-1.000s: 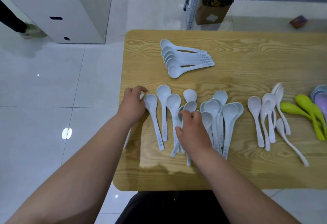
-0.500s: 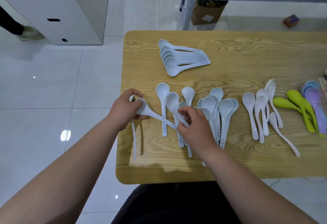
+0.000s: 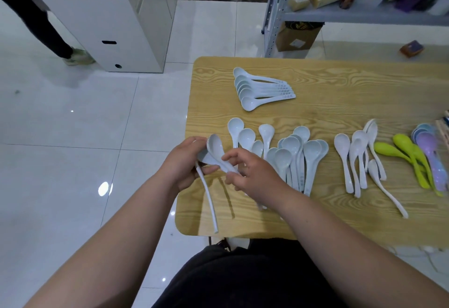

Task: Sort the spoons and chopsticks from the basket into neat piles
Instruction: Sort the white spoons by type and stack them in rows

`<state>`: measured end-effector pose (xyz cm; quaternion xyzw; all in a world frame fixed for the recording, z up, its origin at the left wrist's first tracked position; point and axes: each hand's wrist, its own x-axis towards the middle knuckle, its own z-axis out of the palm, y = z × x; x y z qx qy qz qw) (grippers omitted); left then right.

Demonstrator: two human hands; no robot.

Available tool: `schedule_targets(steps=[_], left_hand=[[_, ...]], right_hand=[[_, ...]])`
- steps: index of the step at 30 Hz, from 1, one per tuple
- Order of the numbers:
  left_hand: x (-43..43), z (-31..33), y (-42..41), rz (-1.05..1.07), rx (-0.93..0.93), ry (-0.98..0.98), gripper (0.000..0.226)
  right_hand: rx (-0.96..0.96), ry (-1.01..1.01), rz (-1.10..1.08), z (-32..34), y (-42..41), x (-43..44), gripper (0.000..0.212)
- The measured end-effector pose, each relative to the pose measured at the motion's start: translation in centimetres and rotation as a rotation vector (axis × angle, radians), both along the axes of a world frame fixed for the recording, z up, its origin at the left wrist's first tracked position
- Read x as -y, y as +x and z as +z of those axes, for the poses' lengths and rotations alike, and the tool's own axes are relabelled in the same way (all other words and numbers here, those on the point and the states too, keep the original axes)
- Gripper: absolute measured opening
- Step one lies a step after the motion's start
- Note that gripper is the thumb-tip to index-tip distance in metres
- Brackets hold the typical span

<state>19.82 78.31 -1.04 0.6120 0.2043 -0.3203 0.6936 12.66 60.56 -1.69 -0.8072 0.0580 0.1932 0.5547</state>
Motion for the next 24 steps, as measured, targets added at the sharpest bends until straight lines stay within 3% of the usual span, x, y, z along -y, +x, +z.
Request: schedule_targets(steps=[4, 7, 13, 17, 24], left_hand=[[0.7, 0.7, -0.9, 0.152, -0.025, -0.142, 0.026], [1.3, 0.8, -1.6, 0.212, 0.018, -0.135, 0.031], [3.1, 1.8, -2.7, 0.365, 0.033, -0.261, 0.032], [3.2, 2.2, -3.1, 0.319, 0.080, -0.248, 0.031], [4.0, 2.4, -2.6, 0.429, 0.056, -0.290, 0.023]], right_hand=[[0.012, 0.084, -0.183, 1.1, -0.8, -0.5, 0.032], [-0.042, 0.213, -0.292, 1.9, -1.0, -0.8, 0.030], [-0.007, 0.139, -0.235, 2.0, -2.6, -2.1, 0.030], [-0.045, 0.243, -0.183, 2.2, -2.8, -1.6, 0.033], [-0.541, 0.483, 0.028, 3.3, -2.9, 0.0, 0.042]])
